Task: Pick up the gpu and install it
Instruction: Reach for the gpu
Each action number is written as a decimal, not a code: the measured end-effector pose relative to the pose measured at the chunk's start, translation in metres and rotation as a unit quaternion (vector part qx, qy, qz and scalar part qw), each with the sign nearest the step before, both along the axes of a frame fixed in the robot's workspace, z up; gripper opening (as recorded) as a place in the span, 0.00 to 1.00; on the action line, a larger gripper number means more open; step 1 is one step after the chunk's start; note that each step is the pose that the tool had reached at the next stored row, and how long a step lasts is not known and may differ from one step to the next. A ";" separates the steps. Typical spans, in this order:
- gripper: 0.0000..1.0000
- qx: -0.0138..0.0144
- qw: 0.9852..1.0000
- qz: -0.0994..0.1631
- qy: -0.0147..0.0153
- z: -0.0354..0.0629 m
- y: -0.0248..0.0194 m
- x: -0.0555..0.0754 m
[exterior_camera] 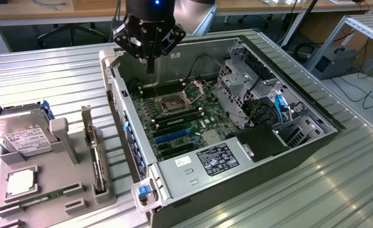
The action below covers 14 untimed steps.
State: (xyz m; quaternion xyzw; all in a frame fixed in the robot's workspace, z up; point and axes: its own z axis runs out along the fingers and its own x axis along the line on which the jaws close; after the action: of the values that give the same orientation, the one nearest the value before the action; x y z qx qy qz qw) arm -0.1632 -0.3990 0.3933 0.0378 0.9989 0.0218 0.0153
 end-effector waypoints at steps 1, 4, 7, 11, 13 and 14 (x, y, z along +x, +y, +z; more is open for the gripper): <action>0.11 0.000 1.000 0.000 -0.001 0.0000 0.0000 -0.008; 0.11 0.000 1.000 0.000 -0.002 0.0000 0.0000 -0.030; 0.11 0.000 1.000 0.000 -0.002 0.0000 0.0000 -0.049; 0.11 0.000 1.000 0.000 -0.003 0.0000 0.0000 -0.076; 0.11 0.000 1.000 0.000 -0.003 -0.0001 0.0000 -0.089; 0.11 0.000 1.000 0.000 -0.003 0.0000 0.0000 -0.094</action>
State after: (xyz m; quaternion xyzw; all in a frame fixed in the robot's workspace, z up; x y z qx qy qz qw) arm -0.2570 -0.3990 0.3933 0.0377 0.9989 0.0219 0.0188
